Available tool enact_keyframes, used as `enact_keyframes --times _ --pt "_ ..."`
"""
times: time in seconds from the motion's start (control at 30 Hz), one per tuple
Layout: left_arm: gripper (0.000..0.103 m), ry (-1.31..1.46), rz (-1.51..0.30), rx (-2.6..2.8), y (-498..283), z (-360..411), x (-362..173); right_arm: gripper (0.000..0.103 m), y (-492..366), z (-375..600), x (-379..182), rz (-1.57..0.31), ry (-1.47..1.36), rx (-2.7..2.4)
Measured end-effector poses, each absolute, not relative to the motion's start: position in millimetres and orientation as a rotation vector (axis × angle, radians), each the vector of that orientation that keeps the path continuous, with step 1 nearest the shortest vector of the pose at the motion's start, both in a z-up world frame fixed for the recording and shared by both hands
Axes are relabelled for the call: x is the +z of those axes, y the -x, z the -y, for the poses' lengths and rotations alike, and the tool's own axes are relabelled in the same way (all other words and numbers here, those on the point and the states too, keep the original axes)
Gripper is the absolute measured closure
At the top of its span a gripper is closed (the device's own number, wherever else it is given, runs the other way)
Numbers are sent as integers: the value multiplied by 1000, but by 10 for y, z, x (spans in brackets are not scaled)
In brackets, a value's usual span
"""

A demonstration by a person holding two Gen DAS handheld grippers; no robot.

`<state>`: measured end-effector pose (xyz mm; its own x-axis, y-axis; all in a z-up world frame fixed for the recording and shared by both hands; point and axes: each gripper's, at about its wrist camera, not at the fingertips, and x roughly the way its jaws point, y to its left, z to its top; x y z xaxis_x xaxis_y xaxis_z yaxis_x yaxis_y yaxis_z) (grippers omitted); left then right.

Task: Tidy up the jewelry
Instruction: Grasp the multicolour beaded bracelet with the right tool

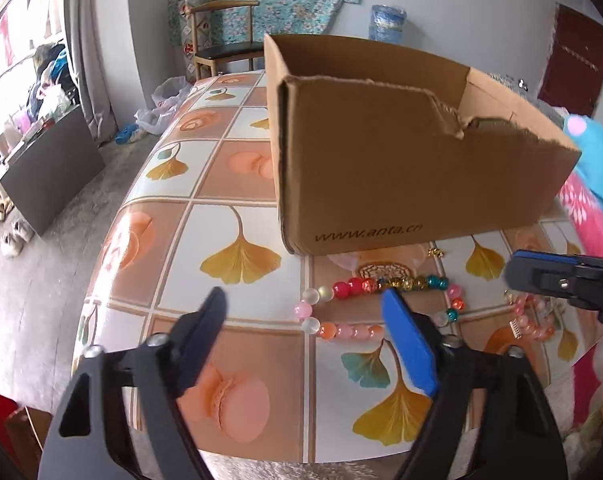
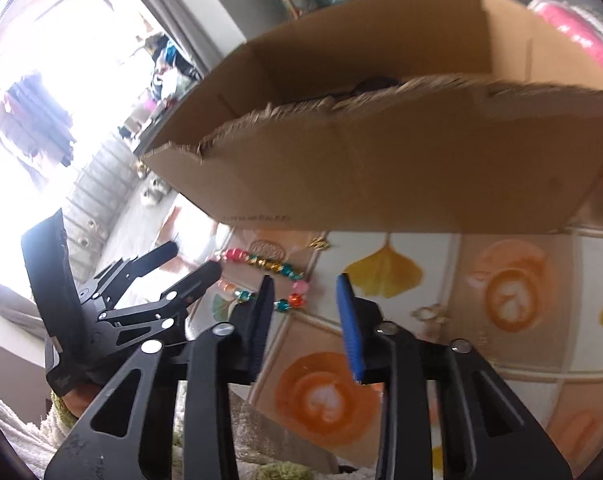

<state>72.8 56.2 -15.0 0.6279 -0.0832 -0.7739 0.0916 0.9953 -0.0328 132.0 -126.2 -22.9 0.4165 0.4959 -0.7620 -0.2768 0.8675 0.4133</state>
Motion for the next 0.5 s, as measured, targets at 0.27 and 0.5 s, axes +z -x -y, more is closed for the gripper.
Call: enact_keyframes --times 0.27,0.5 --pt "74 -11 -922 -153 -815 -607 -233 83 -1445 994 -264 -1066 -201 490" --pt "89 -14 -949 -185 -857 -603 -268 86 -1472 898 -326 -1091 -137 463"
